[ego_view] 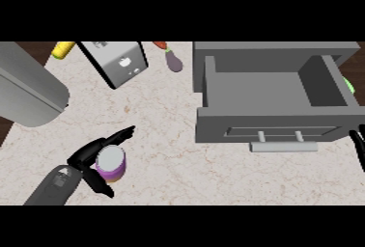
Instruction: Pick up the can, place it into the drawer and close the drawer
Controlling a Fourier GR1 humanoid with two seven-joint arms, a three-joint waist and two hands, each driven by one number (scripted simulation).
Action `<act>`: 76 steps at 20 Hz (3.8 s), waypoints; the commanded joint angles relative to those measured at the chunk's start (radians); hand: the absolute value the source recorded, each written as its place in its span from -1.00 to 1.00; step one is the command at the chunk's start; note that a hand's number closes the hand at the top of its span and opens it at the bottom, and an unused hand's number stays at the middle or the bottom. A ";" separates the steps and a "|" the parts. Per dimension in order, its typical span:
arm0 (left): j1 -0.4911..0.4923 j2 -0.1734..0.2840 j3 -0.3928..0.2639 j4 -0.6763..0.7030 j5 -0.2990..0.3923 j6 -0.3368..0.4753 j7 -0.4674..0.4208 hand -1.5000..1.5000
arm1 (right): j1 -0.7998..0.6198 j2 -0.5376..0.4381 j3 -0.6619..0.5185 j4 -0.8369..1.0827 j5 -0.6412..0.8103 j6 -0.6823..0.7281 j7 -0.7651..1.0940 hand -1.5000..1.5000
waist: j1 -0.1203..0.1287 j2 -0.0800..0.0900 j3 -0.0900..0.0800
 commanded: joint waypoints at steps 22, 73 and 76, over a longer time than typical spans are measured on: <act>0.103 -0.094 0.343 -0.166 0.422 0.307 0.246 1.00 | 0.080 0.034 -0.040 -0.052 -0.033 0.006 -0.025 -1.00 | 0.046 -0.010 0.001; -0.968 -0.324 0.003 -0.179 0.452 1.046 1.041 1.00 | -0.043 0.007 -0.073 -0.029 -0.047 0.015 0.028 -1.00 | -0.031 0.010 0.001; -1.051 -0.324 0.010 -0.066 0.445 1.049 0.999 1.00 | 0.003 0.026 -0.042 -0.050 -0.026 0.029 0.012 -1.00 | -0.043 0.012 0.001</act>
